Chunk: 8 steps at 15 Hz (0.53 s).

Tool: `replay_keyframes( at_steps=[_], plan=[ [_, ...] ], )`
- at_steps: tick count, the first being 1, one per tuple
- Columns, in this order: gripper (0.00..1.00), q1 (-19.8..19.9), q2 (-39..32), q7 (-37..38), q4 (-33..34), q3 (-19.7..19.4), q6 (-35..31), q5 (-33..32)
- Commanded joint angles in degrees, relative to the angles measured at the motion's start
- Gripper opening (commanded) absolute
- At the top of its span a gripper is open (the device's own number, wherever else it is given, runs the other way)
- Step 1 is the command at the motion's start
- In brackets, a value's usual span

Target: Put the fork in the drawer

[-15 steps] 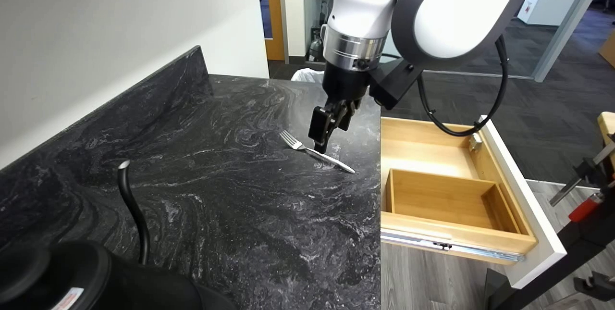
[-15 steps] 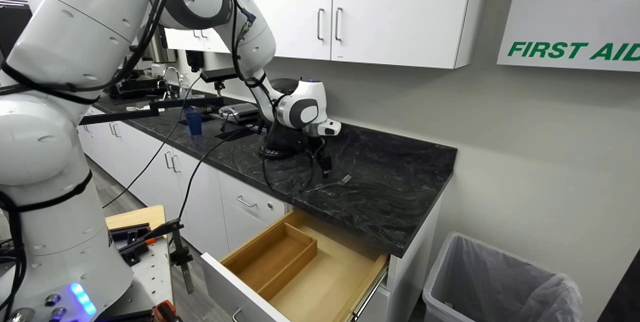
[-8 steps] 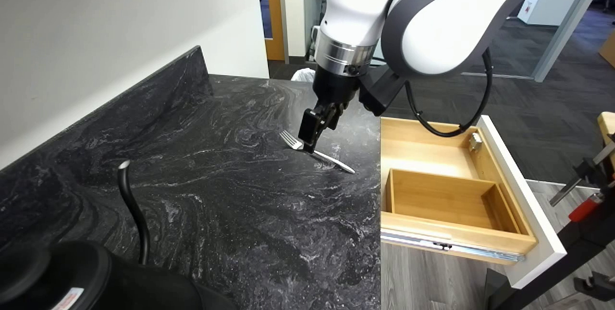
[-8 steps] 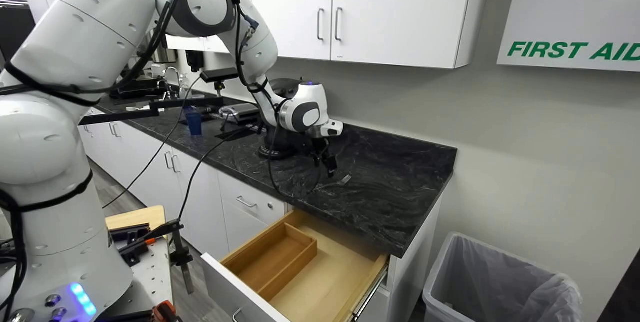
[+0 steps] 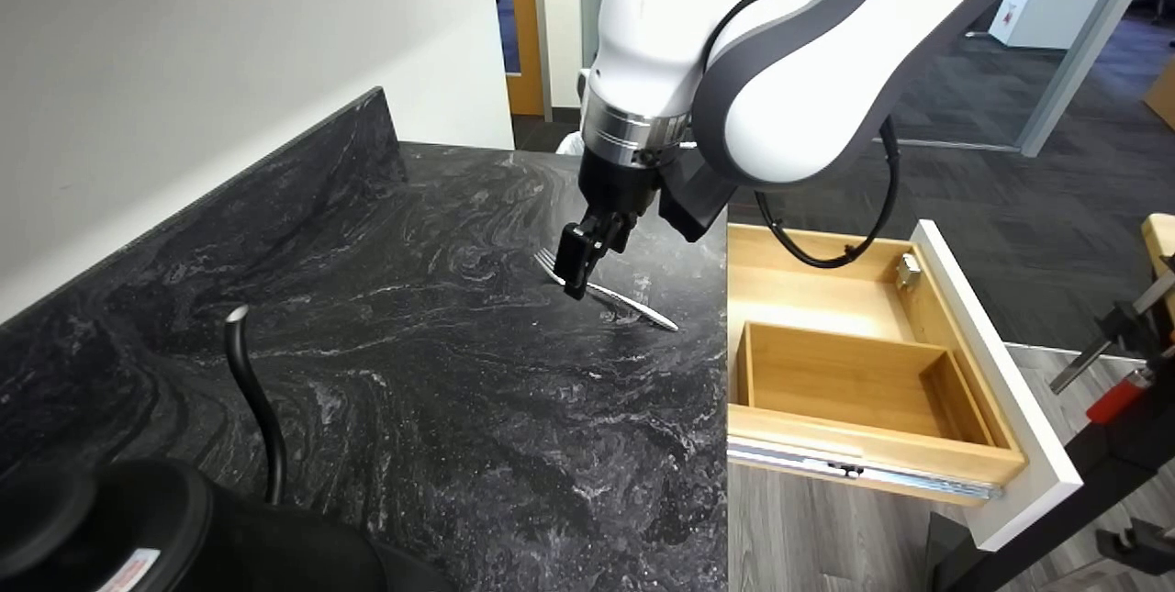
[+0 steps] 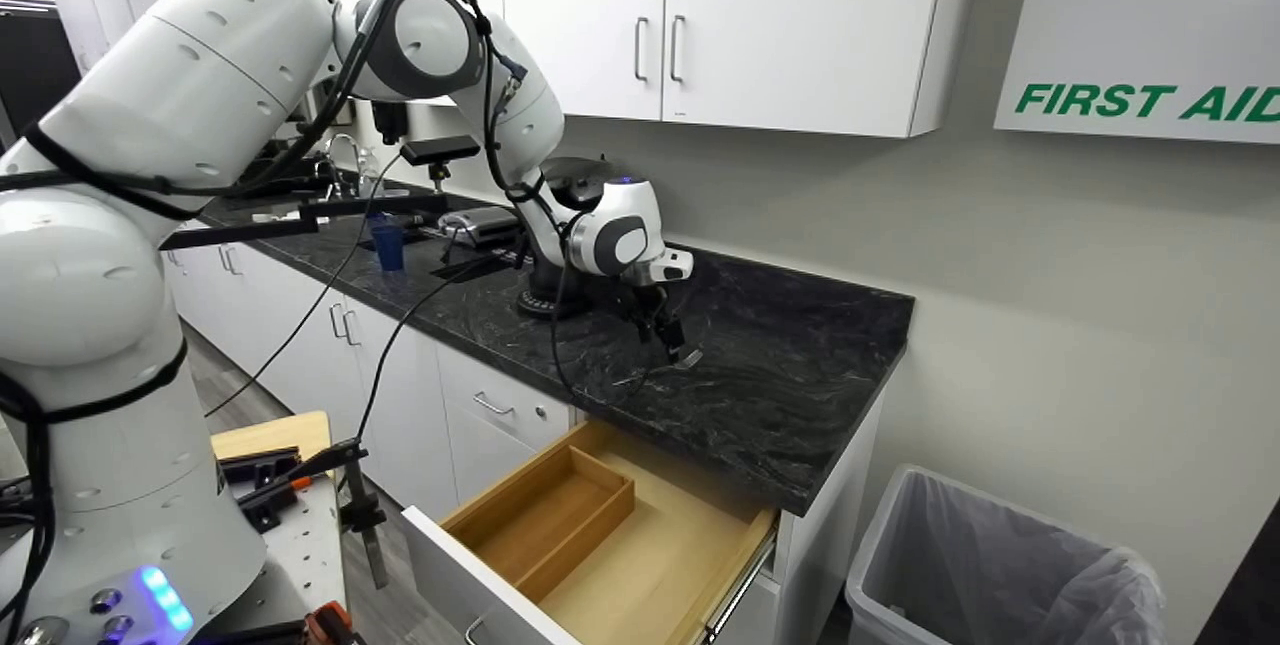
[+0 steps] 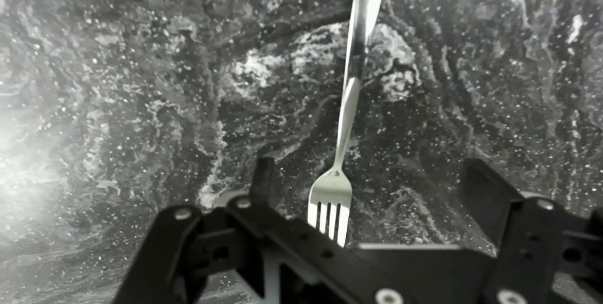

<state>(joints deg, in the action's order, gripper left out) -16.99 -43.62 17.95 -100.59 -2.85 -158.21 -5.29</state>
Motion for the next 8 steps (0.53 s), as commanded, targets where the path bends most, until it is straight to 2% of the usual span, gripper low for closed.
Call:
replay_keyframes(
  at_steps=[1,8],
  plan=[
    [1.00,-1.87,-3.52,1.03,3.49,-2.84,0.04,-0.81],
    [1.00,-2.07,-5.93,0.65,6.16,-3.23,0.37,-0.35]
  ],
)
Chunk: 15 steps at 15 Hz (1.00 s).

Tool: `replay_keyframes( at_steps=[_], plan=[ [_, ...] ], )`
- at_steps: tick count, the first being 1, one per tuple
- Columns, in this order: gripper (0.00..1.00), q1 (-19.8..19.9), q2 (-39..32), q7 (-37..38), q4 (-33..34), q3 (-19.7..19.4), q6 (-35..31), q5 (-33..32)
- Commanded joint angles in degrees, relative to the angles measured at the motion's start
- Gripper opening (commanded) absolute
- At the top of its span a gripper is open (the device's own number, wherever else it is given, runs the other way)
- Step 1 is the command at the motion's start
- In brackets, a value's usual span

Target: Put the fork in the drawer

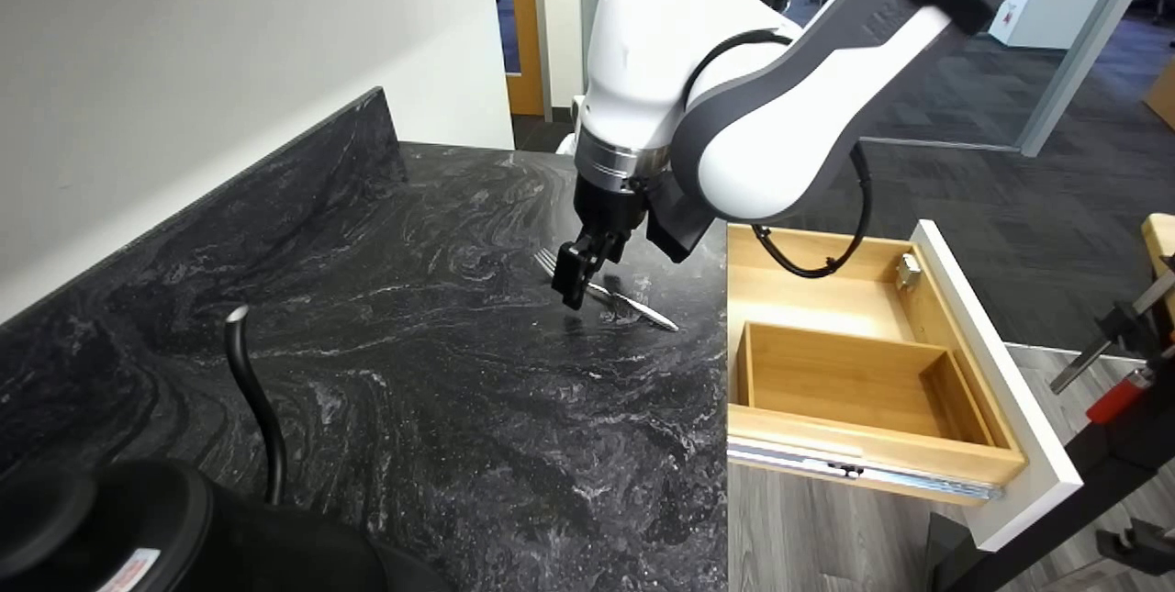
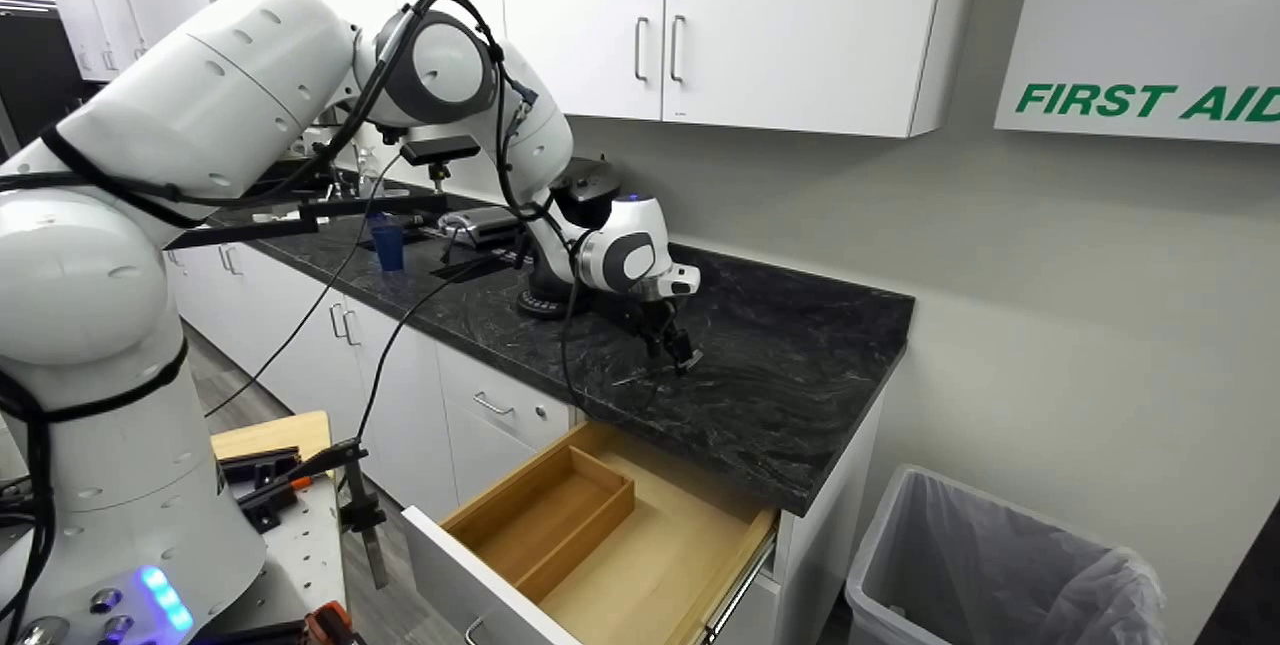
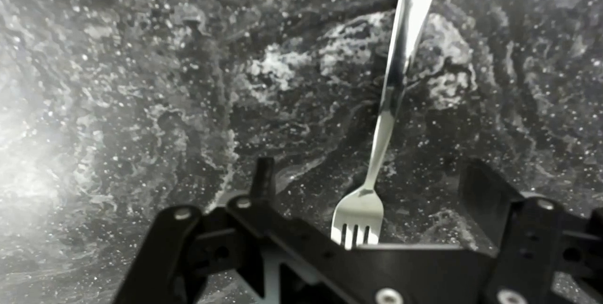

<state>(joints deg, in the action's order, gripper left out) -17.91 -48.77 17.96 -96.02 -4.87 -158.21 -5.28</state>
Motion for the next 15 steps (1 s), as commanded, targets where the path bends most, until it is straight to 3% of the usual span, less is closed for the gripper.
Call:
replay_keyframes(
  at_steps=[1,2,11,15],
  plan=[
    [0.94,-1.14,-0.83,0.62,1.74,-1.18,0.34,-0.31],
    [0.74,-1.12,-0.84,0.65,1.85,-1.15,0.34,-0.25],
    [0.13,-0.98,-0.23,1.24,1.75,-1.50,1.11,0.10],
    [0.02,-0.97,-0.26,1.45,1.82,-1.72,1.32,0.18]
  ],
)
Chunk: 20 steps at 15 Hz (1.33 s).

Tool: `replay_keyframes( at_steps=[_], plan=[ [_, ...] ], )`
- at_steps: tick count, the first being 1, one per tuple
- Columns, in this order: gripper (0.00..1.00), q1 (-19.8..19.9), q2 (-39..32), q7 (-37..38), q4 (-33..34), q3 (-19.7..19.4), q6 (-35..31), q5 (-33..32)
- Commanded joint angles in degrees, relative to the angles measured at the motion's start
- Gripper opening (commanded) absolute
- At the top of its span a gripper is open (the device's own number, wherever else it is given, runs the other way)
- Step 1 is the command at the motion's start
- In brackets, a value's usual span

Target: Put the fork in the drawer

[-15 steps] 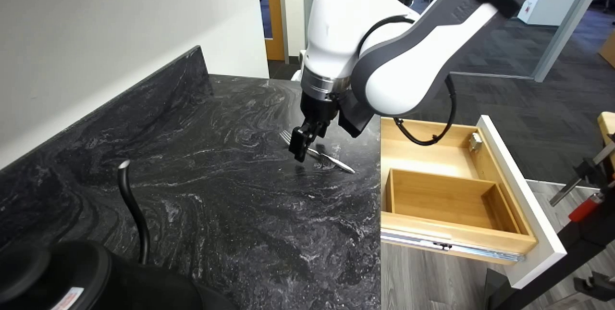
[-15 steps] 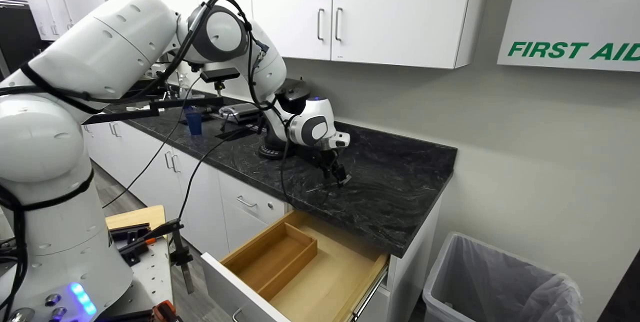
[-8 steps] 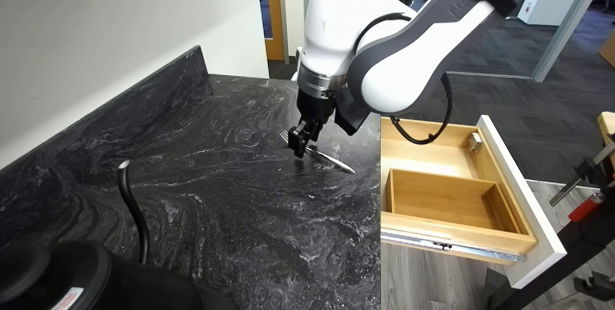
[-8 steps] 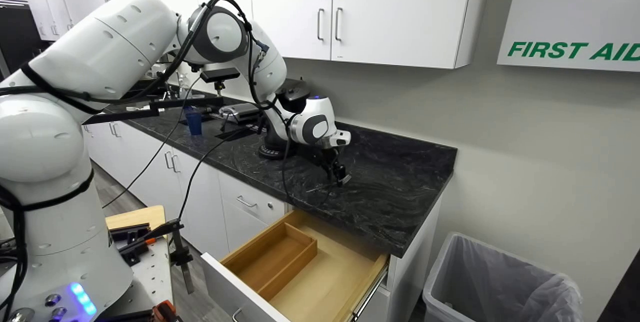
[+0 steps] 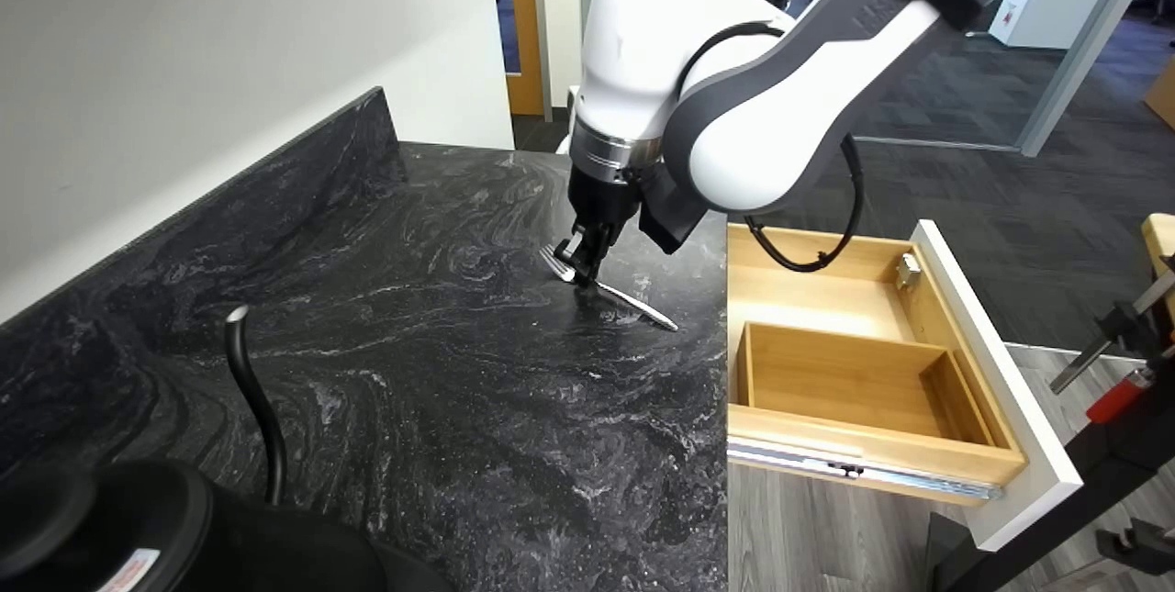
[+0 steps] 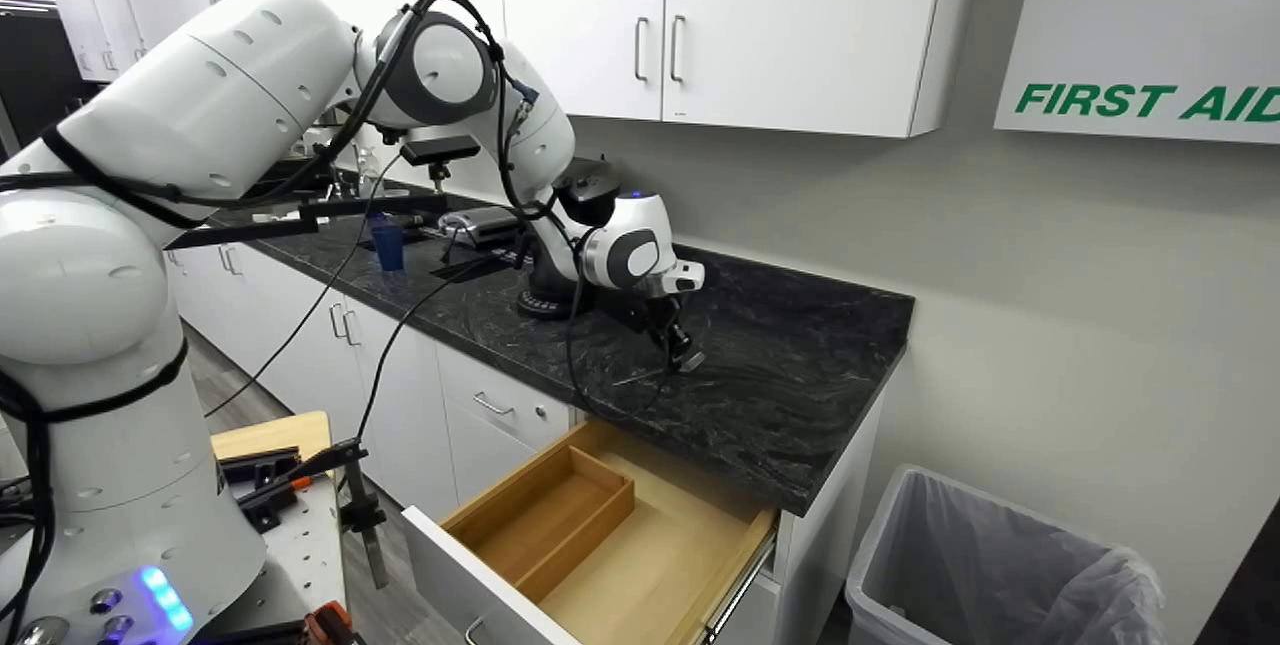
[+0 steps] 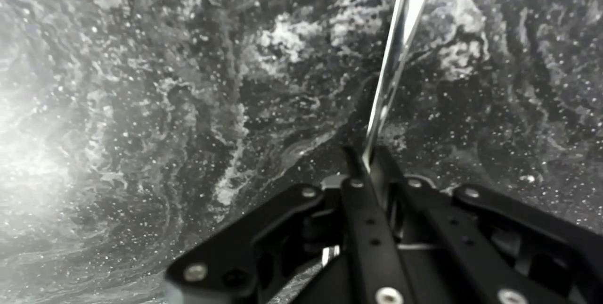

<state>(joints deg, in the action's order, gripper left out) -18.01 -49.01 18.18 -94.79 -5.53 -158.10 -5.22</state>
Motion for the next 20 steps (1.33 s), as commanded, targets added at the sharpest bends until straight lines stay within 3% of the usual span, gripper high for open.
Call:
replay_keyframes(
  at_steps=[1,5,10,15,20],
  plan=[
    [0.00,-0.87,0.05,1.29,0.58,-1.06,1.21,0.16],
    [0.04,-1.28,0.42,1.99,0.28,-1.58,1.29,0.05],
    [0.04,-5.47,3.89,7.44,-1.79,-6.64,3.30,-1.19],
    [0.04,-9.25,8.18,13.46,-2.23,-10.52,14.17,-3.86],
    [0.04,-8.34,12.95,17.29,-3.04,-8.70,25.81,-8.75]
  ],
)
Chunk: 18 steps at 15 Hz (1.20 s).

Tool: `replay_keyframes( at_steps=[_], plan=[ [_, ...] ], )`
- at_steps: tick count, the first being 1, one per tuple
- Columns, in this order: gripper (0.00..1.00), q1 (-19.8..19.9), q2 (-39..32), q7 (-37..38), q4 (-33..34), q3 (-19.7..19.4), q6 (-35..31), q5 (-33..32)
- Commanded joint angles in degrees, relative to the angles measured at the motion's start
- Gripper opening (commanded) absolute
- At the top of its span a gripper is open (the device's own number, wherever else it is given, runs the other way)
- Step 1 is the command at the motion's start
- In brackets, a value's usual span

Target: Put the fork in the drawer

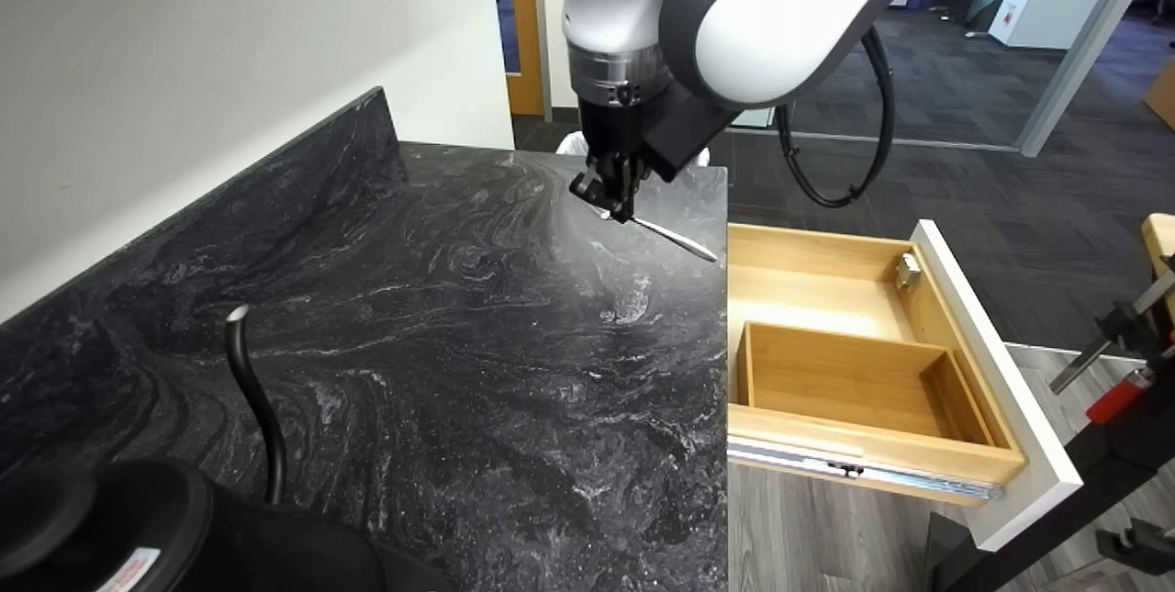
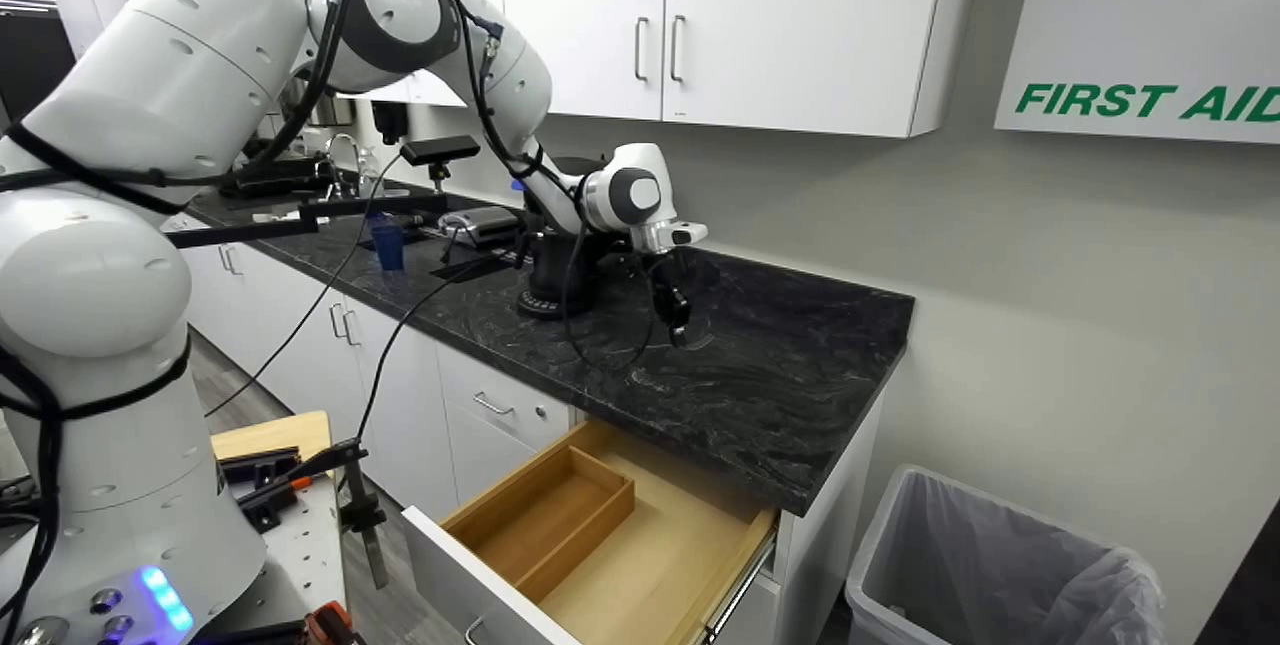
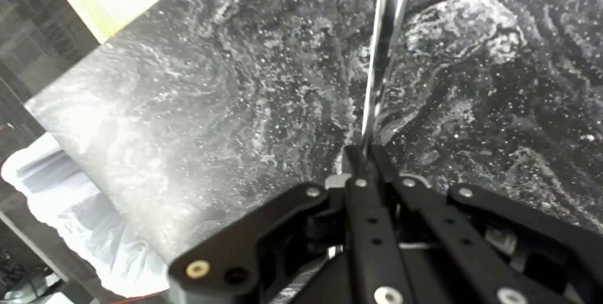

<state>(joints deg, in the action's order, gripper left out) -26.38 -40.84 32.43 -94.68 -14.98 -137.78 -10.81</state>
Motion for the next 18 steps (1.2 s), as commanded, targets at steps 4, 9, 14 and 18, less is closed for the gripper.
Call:
replay_keyframes(
  at_steps=[4,9,14,18],
  plan=[
    [0.04,1.12,9.08,2.44,-6.49,3.17,10.40,-5.94],
    [0.04,2.02,13.59,3.03,-13.03,5.44,17.94,-9.88],
    [0.03,4.64,17.79,2.37,-18.83,8.27,21.95,-10.81],
    [0.04,6.69,19.18,0.79,-22.06,10.91,27.63,-10.92]
  ],
)
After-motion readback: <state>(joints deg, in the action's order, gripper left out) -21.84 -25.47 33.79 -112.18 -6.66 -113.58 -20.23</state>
